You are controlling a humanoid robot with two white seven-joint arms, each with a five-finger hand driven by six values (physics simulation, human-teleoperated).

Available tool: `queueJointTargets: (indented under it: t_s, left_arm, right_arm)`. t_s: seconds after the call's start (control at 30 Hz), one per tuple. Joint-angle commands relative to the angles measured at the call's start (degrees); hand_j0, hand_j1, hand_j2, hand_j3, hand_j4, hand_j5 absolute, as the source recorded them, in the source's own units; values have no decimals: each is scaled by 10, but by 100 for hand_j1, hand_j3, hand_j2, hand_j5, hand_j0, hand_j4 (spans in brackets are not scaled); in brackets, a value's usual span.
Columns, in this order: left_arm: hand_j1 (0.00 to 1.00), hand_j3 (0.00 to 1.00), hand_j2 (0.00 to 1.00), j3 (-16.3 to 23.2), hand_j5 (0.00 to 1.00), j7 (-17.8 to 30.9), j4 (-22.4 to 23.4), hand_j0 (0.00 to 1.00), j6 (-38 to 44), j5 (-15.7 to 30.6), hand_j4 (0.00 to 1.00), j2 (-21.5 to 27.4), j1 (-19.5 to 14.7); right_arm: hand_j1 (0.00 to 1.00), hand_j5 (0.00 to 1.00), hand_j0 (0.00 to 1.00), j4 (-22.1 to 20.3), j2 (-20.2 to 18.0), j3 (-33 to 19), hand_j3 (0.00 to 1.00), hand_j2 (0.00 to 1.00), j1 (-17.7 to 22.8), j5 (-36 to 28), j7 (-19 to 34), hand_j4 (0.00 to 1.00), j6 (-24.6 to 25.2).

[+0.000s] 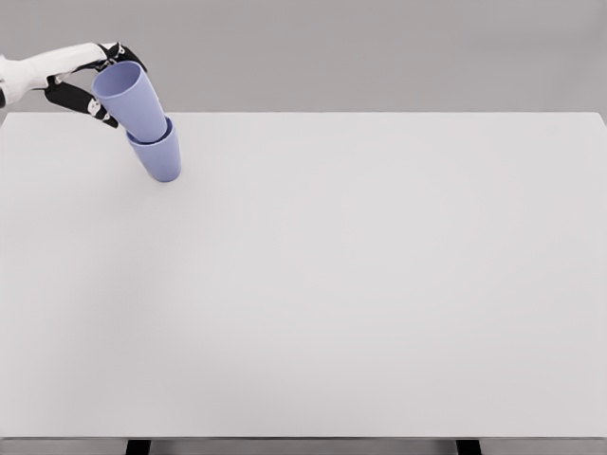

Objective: Place the right cup on the left cup with left arm

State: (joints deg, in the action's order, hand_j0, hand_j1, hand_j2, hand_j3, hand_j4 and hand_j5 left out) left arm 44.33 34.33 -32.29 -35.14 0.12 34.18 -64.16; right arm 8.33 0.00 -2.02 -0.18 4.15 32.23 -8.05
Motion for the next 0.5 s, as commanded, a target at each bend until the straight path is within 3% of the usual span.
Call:
queueJointTargets:
  t_s: [0.0, 0.47]
  left_arm:
    - [49, 49, 49, -2, 49, -1, -1, 49, 1, 4, 49, 0, 0]
    - [49, 49, 49, -1, 49, -1, -4, 49, 1, 3, 49, -3, 3]
  right_arm:
    - [100, 100, 100, 0, 0, 0, 100, 100, 0, 1, 0, 100, 0]
    - [100, 100, 100, -1, 0, 0, 100, 100, 0, 1, 0, 100, 0]
